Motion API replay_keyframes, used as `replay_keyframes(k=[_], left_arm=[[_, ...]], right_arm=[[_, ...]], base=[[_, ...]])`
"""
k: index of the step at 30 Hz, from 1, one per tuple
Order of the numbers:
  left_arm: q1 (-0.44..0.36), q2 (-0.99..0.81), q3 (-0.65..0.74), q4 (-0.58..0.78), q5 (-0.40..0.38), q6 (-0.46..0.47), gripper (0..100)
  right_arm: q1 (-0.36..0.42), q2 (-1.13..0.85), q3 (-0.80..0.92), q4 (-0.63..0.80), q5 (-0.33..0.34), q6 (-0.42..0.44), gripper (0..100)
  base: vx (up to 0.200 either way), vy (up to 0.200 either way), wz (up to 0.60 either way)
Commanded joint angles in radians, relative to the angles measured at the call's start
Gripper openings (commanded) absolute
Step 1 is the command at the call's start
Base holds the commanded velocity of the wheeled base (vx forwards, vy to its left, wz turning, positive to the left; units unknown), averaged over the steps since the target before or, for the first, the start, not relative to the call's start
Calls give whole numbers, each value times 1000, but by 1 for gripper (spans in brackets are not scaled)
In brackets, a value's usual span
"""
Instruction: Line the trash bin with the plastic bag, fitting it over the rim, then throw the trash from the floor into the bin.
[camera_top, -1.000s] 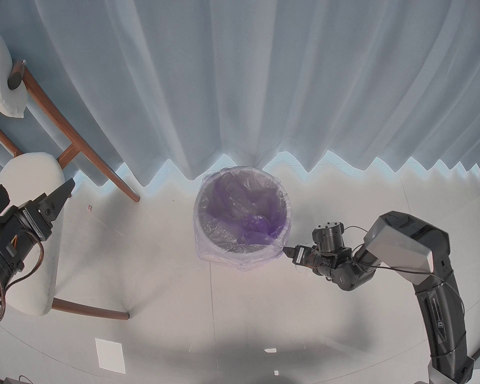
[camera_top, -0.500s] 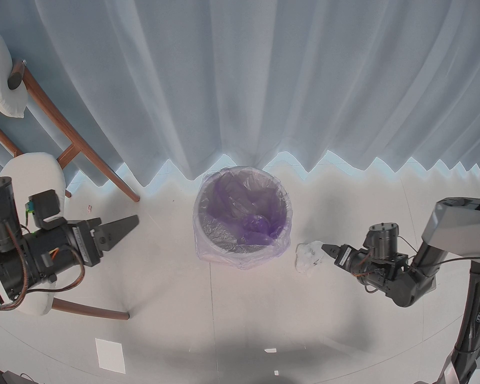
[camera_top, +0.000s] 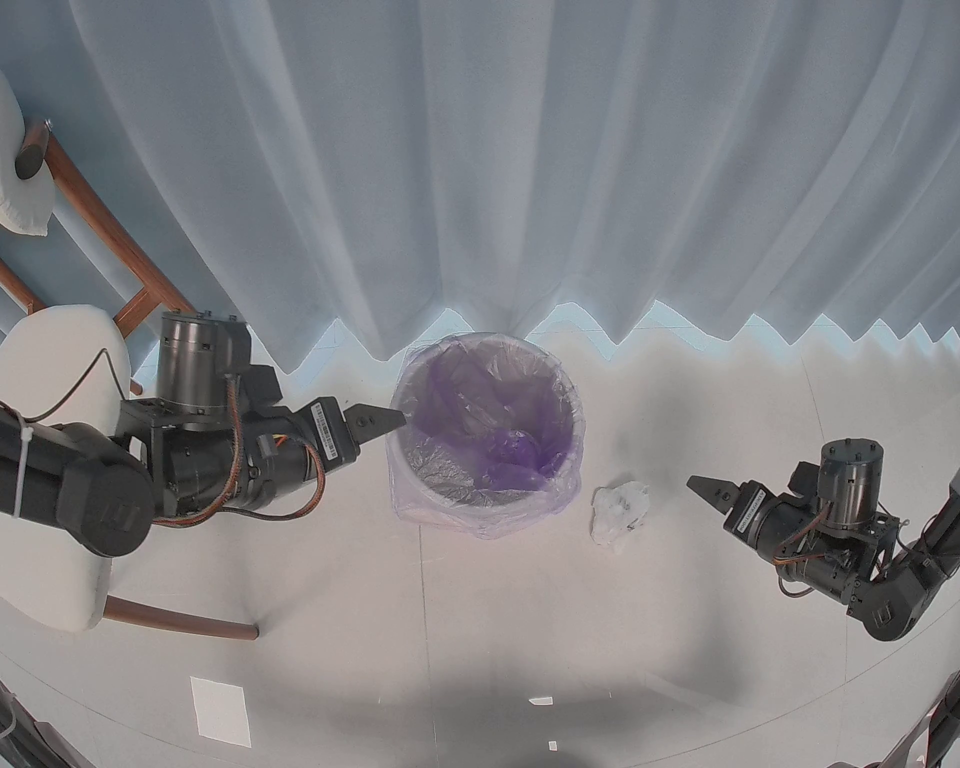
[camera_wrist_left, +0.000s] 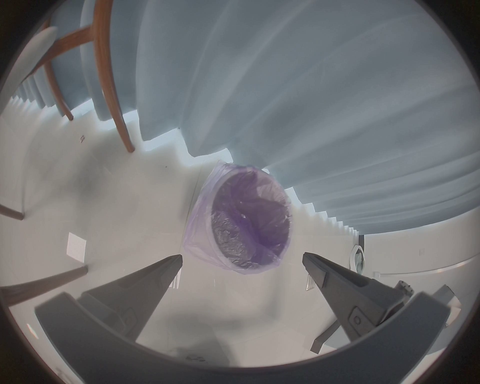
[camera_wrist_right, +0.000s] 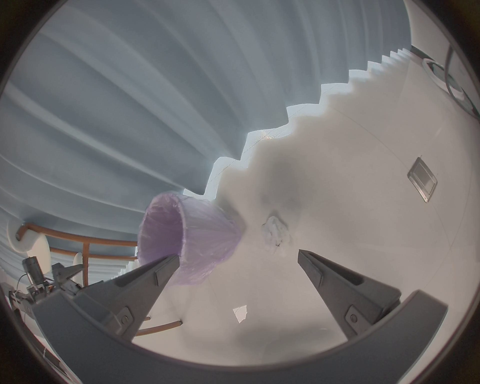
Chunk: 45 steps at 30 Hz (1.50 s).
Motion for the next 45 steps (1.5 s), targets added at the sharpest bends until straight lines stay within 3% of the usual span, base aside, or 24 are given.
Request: replay_keyframes(k=[1, 5, 8, 14, 27, 38, 39, 45], left_arm=[[4, -30, 42, -39, 33, -56, 100], [38, -82, 58, -80, 31, -33, 100], [93, -96, 68, -128, 28, 24, 100], [139, -163, 122, -148, 19, 88, 100], [179, -217, 171, -186, -1, 94, 100], [187, -229, 183, -186, -1, 94, 100], [185, -229, 183, -188, -1, 94, 100], [187, -231, 188, -188, -1, 96, 100]], right_arm=[[106, 5, -318, 294, 30, -35, 100], [129, 111, -566, 449, 35, -108, 100], [137, 220, -790, 640, 29, -170, 100], [158, 335, -981, 864, 25, -207, 100], [193, 545, -1151, 906, -88, -273, 100], [184, 617, -1258, 906, -93, -266, 100], [184, 623, -1274, 906, -97, -266, 0], [186, 619, -1309, 912, -108, -267, 0]], base=[[0, 0, 0], [0, 0, 0], [0, 0, 0], [0, 0, 0], [0, 0, 0], [0, 0, 0], [0, 0, 0], [0, 0, 0]])
